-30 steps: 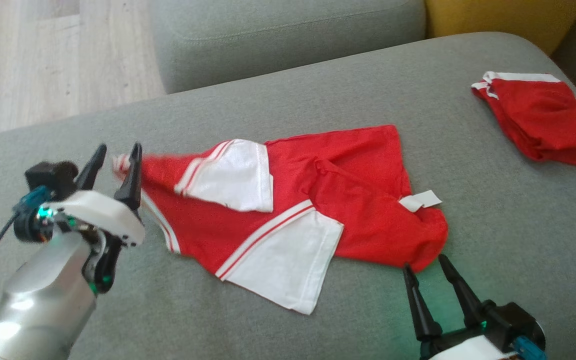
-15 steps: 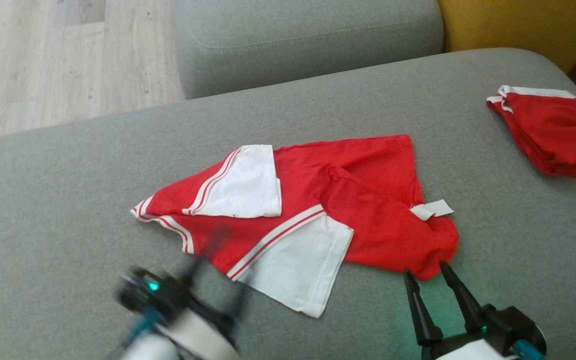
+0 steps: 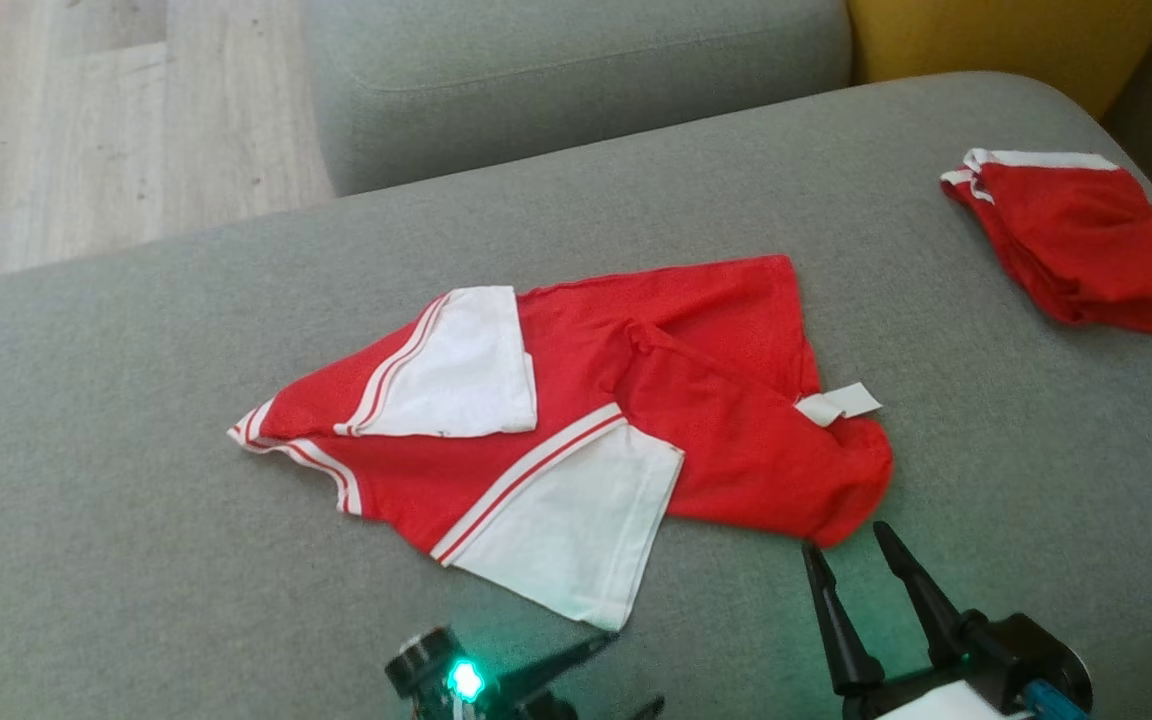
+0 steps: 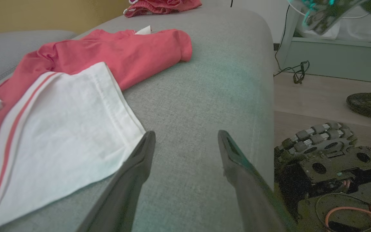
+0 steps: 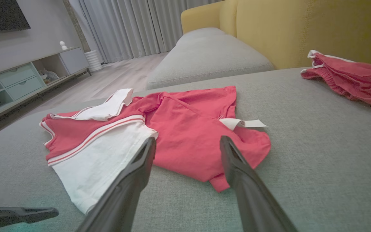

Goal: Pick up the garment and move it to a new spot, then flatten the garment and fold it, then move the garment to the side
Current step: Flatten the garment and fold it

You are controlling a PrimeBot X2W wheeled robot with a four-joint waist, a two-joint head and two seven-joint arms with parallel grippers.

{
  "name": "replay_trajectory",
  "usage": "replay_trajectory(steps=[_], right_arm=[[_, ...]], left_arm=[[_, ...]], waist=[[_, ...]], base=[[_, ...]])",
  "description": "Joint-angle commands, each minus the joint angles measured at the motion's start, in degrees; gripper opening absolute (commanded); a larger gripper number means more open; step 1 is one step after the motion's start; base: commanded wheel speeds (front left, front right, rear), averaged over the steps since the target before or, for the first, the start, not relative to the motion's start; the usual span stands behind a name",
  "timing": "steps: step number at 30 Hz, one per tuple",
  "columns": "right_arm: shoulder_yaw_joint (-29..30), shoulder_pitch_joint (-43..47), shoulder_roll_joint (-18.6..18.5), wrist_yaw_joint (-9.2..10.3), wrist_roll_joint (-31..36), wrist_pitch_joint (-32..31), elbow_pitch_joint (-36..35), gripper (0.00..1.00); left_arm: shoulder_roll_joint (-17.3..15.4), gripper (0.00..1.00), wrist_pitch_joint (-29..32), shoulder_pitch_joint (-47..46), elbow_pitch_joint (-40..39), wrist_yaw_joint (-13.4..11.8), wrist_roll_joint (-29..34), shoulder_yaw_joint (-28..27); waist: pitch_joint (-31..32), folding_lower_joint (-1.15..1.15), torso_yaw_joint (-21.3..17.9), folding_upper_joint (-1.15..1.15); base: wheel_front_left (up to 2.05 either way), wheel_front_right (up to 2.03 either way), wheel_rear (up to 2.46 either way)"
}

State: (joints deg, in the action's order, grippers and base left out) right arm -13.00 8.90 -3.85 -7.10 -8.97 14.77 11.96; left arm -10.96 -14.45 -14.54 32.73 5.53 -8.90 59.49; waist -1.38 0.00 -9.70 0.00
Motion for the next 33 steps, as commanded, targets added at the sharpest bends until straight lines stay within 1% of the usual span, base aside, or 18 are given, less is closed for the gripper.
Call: replay_trajectory(steps=[1,5,7,10,17,18,19,20,23,25,27,29,33], right_arm=[[-1.3,-2.1,-0.8,-0.39,0.3,0.2,-1.6,1.00],[-1.6,-2.2,-1.2,-0.39,0.3,0.2,-1.5,1.00],[-1.6,-2.4,-1.4,-0.39,0.3,0.2,-1.5,1.00],[-1.7,-2.7,-1.6,-0.39,0.2,0.2,-1.7,1.00],[-1.3,-3.7,-1.9,-0.39,0.3,0.2,-2.0,1.00],[-1.2,-3.7,-1.9,-0.39,0.3,0.2,-2.0,1.00],[-1.1,-3.7,-2.0,-0.39,0.3,0.2,-2.0,1.00],[-1.0,-3.6,-2.1,-0.39,0.3,0.2,-2.0,1.00],[-0.4,-3.4,-2.4,-0.39,0.2,0.2,-1.9,1.00],[0.1,-3.1,-2.5,-0.39,0.2,0.2,-1.8,1.00],[0.7,-2.8,-2.6,-0.39,0.2,0.2,-1.7,1.00],[1.4,-2.3,-2.6,-0.39,0.2,0.2,-1.5,1.00],[2.6,-1.3,-2.5,-0.39,0.4,0.2,-0.7,1.00]], left_arm=[[0.3,1.00,-0.5,-3.2,-0.7,-0.3,0.4,-1.7],[1.8,1.00,-0.5,-5.0,3.0,-2.1,1.2,-2.9],[2.2,1.00,-0.5,-5.5,4.9,-2.5,1.2,-3.5],[3.0,1.00,-0.5,-6.3,7.5,-2.4,0.7,-4.3],[4.8,1.00,-0.5,-8.9,13.8,-1.4,-0.3,-5.3],[5.0,0.68,-0.5,-9.2,14.7,-1.1,-0.4,-5.2],[5.2,0.40,-0.5,-9.4,15.4,-0.9,-0.5,-5.2],[5.4,0.00,-0.5,-9.6,15.5,-0.8,-0.6,-5.3],[5.5,0.00,-0.5,-9.6,14.3,-0.7,-0.7,-5.7],[5.2,0.00,-0.5,-9.1,11.8,-1.4,-0.9,-6.7],[4.3,0.00,-0.5,-8.2,7.7,-2.7,-1.0,-8.3],[2.7,0.00,-0.5,-6.9,2.8,-4.4,-1.0,-10.3],[-1.9,0.00,-0.5,-3.6,-7.7,-7.9,-1.0,-15.3]], waist=[[-0.2,0.00,-0.3,0.00],[-0.7,0.00,-1.0,0.00],[-1.0,0.00,-1.2,0.00],[-1.6,0.00,-1.7,0.00],[-3.5,0.00,-2.0,0.00],[-3.6,0.00,-1.9,0.00],[-3.8,0.00,-1.9,0.00],[-3.9,0.00,-1.8,0.00],[-3.8,0.00,-1.2,0.00],[-3.4,0.00,-0.7,0.00],[-3.0,0.00,0.0,0.00],[-2.5,0.00,0.8,0.00],[-1.4,0.00,2.8,0.00]], base=[[0.00,0.00,0.00],[0.00,0.00,0.00],[0.00,0.00,0.00],[0.00,0.00,0.00],[0.00,0.00,0.00],[0.00,0.00,0.00],[0.00,0.00,0.00],[0.00,0.00,0.00],[0.00,0.00,0.00],[0.00,0.00,0.00],[0.00,0.00,0.00],[0.00,0.00,0.00],[0.00,0.00,0.00]])
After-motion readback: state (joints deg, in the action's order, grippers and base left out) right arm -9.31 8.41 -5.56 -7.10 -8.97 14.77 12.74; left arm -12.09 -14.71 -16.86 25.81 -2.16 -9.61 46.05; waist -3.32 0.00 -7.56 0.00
